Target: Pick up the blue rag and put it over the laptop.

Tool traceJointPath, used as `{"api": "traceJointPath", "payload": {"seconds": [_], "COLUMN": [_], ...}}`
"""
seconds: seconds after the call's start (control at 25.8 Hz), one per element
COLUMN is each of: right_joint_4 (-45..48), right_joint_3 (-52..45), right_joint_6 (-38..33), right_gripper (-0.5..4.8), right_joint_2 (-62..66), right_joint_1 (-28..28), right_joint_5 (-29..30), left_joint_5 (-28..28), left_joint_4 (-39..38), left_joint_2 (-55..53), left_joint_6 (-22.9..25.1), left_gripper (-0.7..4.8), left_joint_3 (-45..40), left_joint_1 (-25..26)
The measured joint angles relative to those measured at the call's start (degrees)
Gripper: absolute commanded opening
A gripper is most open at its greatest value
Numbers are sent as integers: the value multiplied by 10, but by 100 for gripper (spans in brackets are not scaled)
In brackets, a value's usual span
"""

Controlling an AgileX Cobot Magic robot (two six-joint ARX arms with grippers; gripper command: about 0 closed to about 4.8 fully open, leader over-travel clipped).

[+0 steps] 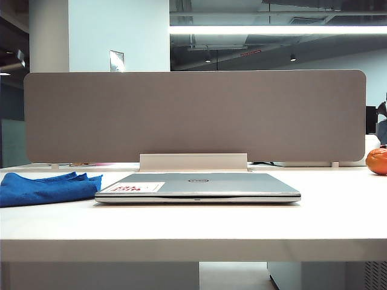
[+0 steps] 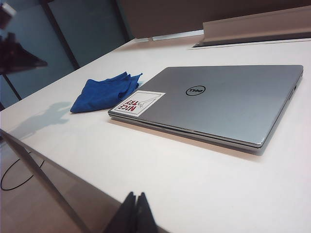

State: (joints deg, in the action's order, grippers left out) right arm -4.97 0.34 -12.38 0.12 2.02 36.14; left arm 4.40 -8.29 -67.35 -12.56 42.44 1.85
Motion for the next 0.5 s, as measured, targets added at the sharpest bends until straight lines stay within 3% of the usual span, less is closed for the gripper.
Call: {"api": "traceJointPath", "payload": {"seconds": [0.04,0.27,0.5], "right_joint_4": [0,0,0], "right_joint_3": [0,0,0], "right_joint_6": [0,0,0], "right_gripper": [-5,-5,-5], "right_joint_2": [0,0,0], "right_joint_1": [0,0,0], "right_joint_5": [0,0,0], "left_joint_5": [12,21,23], "left_joint_4": [5,17,47], "left_joint_2": [-15,-90,-146], "left_joint_6": [-8,-48,-53], "left_gripper": [-1,220,220], "left_joint_3": [0,1,1], "left_joint_1": [0,0,0]}}
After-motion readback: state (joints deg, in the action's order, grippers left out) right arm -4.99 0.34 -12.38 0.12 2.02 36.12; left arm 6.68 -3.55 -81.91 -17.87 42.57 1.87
